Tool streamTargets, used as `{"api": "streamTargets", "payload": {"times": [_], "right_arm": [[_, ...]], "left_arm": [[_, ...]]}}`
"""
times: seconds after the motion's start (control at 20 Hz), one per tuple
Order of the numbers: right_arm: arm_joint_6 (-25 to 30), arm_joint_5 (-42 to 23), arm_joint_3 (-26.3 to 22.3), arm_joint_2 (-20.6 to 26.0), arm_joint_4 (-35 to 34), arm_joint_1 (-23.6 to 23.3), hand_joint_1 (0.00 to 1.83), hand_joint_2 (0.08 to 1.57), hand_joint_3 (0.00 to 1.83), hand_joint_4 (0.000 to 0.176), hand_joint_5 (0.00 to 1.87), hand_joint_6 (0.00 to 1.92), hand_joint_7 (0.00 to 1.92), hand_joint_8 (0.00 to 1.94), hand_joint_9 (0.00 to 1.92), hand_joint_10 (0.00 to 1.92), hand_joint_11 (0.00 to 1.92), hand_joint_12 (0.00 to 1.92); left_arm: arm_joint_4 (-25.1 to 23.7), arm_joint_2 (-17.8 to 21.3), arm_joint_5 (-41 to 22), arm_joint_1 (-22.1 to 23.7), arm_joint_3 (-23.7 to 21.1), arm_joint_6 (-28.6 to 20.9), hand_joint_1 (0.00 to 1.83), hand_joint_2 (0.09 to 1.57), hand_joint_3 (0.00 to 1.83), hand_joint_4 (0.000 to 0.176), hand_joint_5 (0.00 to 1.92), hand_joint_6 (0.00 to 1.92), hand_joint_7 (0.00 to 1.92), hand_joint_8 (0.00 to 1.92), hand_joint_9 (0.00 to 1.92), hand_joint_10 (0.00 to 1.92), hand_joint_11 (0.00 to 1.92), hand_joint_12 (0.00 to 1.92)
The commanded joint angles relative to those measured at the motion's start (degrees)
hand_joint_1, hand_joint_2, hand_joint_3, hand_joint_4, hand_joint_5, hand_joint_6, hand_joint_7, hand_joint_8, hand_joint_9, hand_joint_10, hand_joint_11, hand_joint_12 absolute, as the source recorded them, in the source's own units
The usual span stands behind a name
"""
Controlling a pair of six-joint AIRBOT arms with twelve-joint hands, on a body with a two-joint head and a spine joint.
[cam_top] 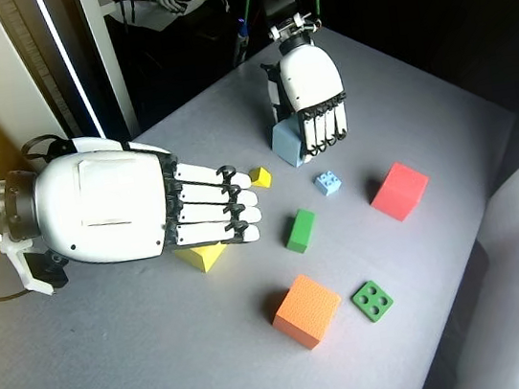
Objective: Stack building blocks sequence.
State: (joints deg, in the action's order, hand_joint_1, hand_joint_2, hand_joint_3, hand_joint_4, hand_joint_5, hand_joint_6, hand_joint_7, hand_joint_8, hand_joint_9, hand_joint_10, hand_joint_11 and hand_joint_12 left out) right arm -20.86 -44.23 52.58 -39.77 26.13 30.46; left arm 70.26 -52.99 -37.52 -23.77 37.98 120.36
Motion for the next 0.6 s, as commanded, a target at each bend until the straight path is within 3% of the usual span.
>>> {"api": "streamTargets", "payload": {"times": [0.0, 0.2, 0.25, 0.3, 0.35, 0.4, 0.55], "right_arm": [[0.1, -5.9, -0.1, 0.6, -2.3, -0.4, 0.15, 1.37, 0.0, 0.0, 0.22, 0.0, 0.17, 0.0, 0.15, 0.0, 0.0, 0.55], [-0.1, -5.9, -0.1, 0.6, -2.3, -0.4, 0.13, 1.38, 0.0, 0.0, 0.2, 0.0, 0.16, 0.0, 0.13, 0.0, 0.0, 0.46], [-0.1, -5.9, -0.1, 0.6, -2.3, -0.4, 0.09, 1.39, 0.0, 0.0, 0.21, 0.0, 0.17, 0.0, 0.14, 0.0, 0.0, 0.45], [-0.1, -5.9, -0.1, 0.6, -2.6, -0.4, 0.12, 1.38, 0.0, 0.0, 0.24, 0.01, 0.2, 0.01, 0.18, 0.01, 0.0, 0.53], [-0.1, -5.9, -0.1, 0.6, -2.7, -0.4, 0.12, 1.38, 0.0, 0.0, 0.25, 0.01, 0.2, 0.01, 0.18, 0.01, 0.0, 0.55], [-0.1, -5.9, -0.1, 0.6, -2.8, -0.4, 0.09, 1.39, 0.0, 0.0, 0.22, 0.0, 0.18, 0.0, 0.16, 0.0, 0.0, 0.5], [-0.1, -5.9, -0.1, 0.6, -3.1, -0.5, 0.11, 1.38, 0.0, 0.0, 0.24, 0.0, 0.21, 0.01, 0.2, 0.01, 0.0, 0.58]], "left_arm": [[-1.6, 0.3, -1.5, 1.2, 0.3, 1.3, 1.38, 1.13, 0.0, 0.0, 1.03, 0.62, 0.99, 1.11, 0.79, 1.45, 0.38, 1.47], [1.6, 0.3, 1.5, 5.8, 1.8, 5.4, 1.37, 1.13, 0.0, 0.0, 1.05, 0.62, 0.98, 1.15, 0.77, 1.42, 0.4, 1.45], [2.2, 0.3, 2.3, 6.9, 2.4, 5.8, 1.27, 1.16, 0.0, 0.0, 0.95, 0.76, 0.89, 1.38, 0.72, 1.51, 0.39, 1.57], [2.3, 0.3, 3.0, 7.9, 3.1, 5.8, 1.26, 1.15, 0.0, 0.0, 0.93, 0.82, 0.91, 1.35, 0.72, 1.39, 0.35, 1.57], [2.5, 0.2, 3.5, 8.4, 3.5, 5.8, 1.35, 1.15, 0.0, 0.0, 0.95, 0.75, 0.95, 1.21, 0.76, 1.46, 0.35, 1.54], [2.7, 0.0, 4.3, 9.1, 4.3, 5.8, 1.37, 1.15, 0.0, 0.0, 0.96, 0.75, 0.97, 1.19, 0.76, 1.46, 0.36, 1.53], [3.1, -1.2, 7.7, 12.1, 7.3, 5.8, 1.36, 1.17, 0.0, 0.0, 0.91, 0.77, 0.92, 1.26, 0.73, 1.56, 0.35, 1.56]]}}
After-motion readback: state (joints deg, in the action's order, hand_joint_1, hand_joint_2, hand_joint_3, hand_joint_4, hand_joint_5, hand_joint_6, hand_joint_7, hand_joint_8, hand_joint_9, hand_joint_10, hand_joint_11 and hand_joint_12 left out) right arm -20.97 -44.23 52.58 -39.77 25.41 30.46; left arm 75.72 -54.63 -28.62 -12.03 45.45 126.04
